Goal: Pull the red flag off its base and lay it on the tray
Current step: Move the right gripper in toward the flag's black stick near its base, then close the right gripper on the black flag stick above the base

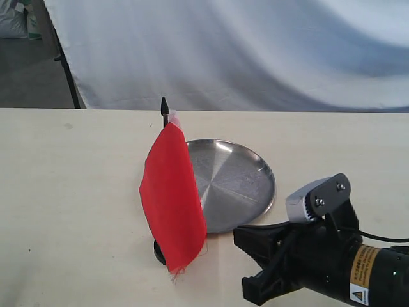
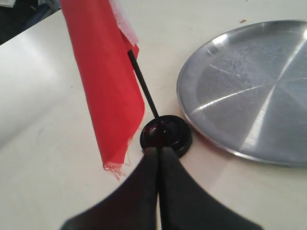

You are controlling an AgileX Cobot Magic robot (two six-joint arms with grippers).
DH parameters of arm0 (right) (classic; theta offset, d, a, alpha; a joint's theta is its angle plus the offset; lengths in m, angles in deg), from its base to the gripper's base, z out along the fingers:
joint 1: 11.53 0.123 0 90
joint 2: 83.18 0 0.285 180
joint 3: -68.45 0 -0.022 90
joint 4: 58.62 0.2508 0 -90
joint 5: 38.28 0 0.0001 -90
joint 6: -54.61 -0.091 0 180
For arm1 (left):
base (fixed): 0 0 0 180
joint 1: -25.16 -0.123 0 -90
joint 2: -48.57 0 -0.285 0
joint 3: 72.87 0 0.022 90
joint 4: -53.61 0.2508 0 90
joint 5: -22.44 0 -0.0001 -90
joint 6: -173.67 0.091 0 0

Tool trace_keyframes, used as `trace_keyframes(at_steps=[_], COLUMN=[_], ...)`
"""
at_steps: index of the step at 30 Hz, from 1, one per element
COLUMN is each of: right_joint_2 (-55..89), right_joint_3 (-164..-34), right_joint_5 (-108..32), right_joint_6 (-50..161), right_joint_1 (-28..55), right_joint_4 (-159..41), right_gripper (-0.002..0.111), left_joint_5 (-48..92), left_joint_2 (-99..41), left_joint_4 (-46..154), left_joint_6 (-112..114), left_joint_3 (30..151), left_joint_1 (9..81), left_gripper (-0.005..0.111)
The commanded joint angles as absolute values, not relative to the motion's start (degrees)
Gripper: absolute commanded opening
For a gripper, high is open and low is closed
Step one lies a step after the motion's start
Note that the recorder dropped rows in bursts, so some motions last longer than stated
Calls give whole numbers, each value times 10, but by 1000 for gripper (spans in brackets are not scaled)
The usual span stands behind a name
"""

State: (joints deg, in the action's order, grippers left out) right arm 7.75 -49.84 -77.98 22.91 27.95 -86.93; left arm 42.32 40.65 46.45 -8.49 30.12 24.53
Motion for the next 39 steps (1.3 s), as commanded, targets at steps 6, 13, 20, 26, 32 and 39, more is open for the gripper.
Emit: trace_keyframes(at_steps=[6, 13, 20, 26, 32, 39], right_joint_2=[11, -32, -86, -127, -179, -215], right_joint_3=[-536, -573, -606, -646, -720, -771], right_joint_5=[-828, -798, -798, -798, -800, -804], right_joint_6=[258, 258, 256, 240, 142, 96], right_joint_1=[281, 281, 281, 281, 281, 281], right_joint_4=[-867, -910, -923, -923, -997, -1020], right_gripper=[49, 56, 48, 48, 48, 48], left_joint_5=[422, 422, 422, 422, 422, 422], left_joint_2=[408, 408, 408, 408, 408, 408], left_joint_4=[460, 460, 460, 460, 460, 460], left_joint_6=[-87, -87, -87, -87, -87, -87], left_joint_3=[299, 299, 299, 299, 299, 299], left_joint_1=[244, 244, 244, 244, 244, 244], left_gripper=[0, 0, 0, 0, 0, 0])
